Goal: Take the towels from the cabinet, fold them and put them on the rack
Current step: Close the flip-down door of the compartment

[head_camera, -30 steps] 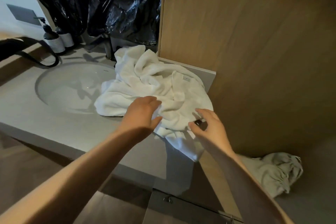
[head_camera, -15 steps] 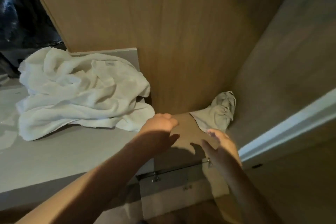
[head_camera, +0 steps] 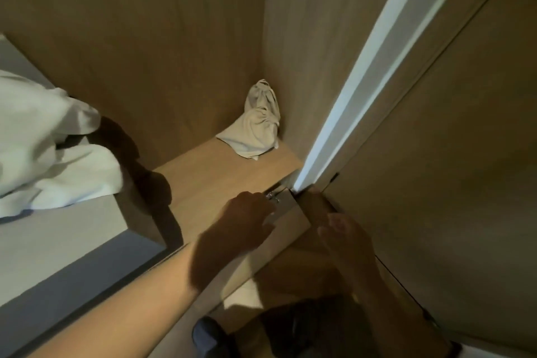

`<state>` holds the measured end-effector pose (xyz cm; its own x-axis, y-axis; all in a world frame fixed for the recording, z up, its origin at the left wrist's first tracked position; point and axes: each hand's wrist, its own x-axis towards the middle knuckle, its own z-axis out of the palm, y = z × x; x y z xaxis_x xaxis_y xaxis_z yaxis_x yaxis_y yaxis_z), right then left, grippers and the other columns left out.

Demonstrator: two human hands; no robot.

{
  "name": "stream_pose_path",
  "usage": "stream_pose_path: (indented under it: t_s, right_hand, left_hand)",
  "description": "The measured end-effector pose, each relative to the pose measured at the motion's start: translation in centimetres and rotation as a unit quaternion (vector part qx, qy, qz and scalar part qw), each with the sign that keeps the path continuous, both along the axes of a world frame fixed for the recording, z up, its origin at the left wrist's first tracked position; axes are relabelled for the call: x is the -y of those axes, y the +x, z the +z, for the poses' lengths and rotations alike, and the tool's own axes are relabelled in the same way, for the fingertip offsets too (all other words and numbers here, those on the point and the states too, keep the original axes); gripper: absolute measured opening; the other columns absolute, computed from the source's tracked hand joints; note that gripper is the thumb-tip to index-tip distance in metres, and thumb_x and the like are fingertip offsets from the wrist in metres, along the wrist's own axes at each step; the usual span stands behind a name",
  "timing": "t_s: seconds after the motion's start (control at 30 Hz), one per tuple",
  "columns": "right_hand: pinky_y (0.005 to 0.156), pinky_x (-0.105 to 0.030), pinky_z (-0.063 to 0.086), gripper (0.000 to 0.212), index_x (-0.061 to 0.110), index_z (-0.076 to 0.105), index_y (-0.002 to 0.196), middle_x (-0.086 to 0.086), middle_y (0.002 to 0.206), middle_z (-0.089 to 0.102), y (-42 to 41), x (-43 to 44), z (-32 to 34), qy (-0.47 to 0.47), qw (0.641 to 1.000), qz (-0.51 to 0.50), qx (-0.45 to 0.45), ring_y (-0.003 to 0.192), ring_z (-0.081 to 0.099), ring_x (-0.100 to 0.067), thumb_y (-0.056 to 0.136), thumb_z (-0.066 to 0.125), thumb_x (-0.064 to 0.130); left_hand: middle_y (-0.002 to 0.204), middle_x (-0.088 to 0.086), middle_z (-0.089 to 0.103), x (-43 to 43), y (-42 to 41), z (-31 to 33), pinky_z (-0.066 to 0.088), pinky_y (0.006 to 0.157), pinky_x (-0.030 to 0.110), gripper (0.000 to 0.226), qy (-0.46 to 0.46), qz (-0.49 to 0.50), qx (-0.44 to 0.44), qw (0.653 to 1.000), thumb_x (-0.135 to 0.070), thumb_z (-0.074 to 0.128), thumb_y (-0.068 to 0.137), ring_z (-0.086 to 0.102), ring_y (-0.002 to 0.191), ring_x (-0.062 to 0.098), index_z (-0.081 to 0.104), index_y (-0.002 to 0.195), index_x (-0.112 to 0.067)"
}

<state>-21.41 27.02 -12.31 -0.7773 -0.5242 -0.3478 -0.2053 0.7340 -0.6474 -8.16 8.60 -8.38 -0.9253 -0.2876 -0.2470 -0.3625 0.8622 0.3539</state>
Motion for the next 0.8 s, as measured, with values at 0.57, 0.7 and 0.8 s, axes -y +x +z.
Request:
stream_pose_path:
  t_s: [0.57,0.7,0.8]
  right_hand:
    - [0.102,-0.042,0.046,0.044,0.020,0.051,0.137,0.000,0.134,0.055,-17.9,-11.0,-8.0,0.033,0.994,-0.032,0.095,0.119,0.053,-0.015,0.096,0.059,0.035]
    - [0.097,-0.036,0.046,0.043,0.021,0.051,0.137,-0.002,0.136,0.055,-18.7,-9.9,-10.0,0.043,0.994,0.006,0.098,0.113,0.051,-0.009,0.097,0.056,0.037]
    - [0.090,-0.030,0.046,0.043,0.022,0.050,0.137,-0.001,0.135,0.054,-18.7,-8.5,-11.2,0.045,0.994,0.029,0.096,0.112,0.050,-0.008,0.098,0.055,0.039]
  left_hand:
    - [0.119,-0.009,0.059,-11.8,-16.1,-8.4,0.043,0.096,0.029,0.029,0.054,0.025,0.046,0.997,-0.035,0.052,0.094,0.050,0.111,0.012,0.060,0.121,-0.030]
    - [0.122,-0.007,0.059,-11.3,-16.2,-10.9,0.043,0.097,0.030,0.032,0.062,0.042,0.057,0.996,-0.035,0.051,0.095,0.051,0.114,0.015,0.058,0.125,-0.028]
    - [0.122,-0.007,0.058,-10.5,-15.8,-12.2,0.043,0.097,0.030,0.032,0.072,0.060,0.057,0.994,-0.034,0.051,0.095,0.050,0.113,0.014,0.058,0.125,-0.028]
